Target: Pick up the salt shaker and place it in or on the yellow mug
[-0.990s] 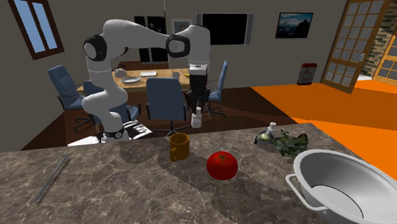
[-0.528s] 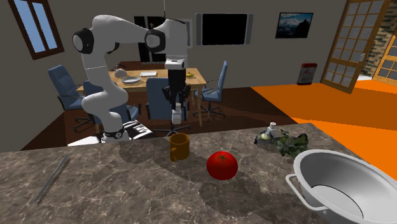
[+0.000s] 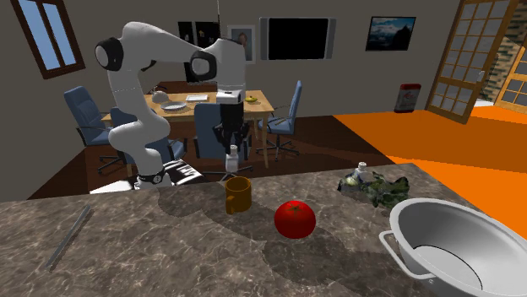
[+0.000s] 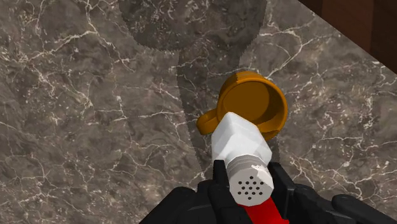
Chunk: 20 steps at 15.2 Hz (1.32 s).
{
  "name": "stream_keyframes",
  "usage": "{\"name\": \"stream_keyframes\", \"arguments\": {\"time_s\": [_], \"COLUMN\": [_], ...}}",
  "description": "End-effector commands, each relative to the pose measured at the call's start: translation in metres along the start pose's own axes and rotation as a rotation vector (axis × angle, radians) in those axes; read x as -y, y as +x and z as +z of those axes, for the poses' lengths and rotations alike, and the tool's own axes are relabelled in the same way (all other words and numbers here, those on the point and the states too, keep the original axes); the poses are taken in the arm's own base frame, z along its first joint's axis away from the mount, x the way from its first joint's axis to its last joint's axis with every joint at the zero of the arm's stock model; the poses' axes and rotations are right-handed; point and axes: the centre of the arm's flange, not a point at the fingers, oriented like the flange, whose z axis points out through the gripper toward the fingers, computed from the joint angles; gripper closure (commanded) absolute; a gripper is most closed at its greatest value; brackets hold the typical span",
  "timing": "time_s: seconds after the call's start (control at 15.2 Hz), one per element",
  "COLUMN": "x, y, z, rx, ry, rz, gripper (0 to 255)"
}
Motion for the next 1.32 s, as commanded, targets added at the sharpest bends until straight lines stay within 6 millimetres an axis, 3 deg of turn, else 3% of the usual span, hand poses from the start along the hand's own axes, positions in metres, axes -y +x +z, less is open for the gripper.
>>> {"name": "stream_keyframes", "arguments": {"time_s": [0.0, 0.79, 1.25], "x": [0.001, 0.008, 0.008], "y": [0.000, -0.004, -0.004], "z": [0.011, 0.073, 0.073], "rx": [0.000, 0.000, 0.000], "ry": [0.000, 0.000, 0.000], "rz": [0.000, 0.000, 0.000], "gripper": [255, 255, 255]}}
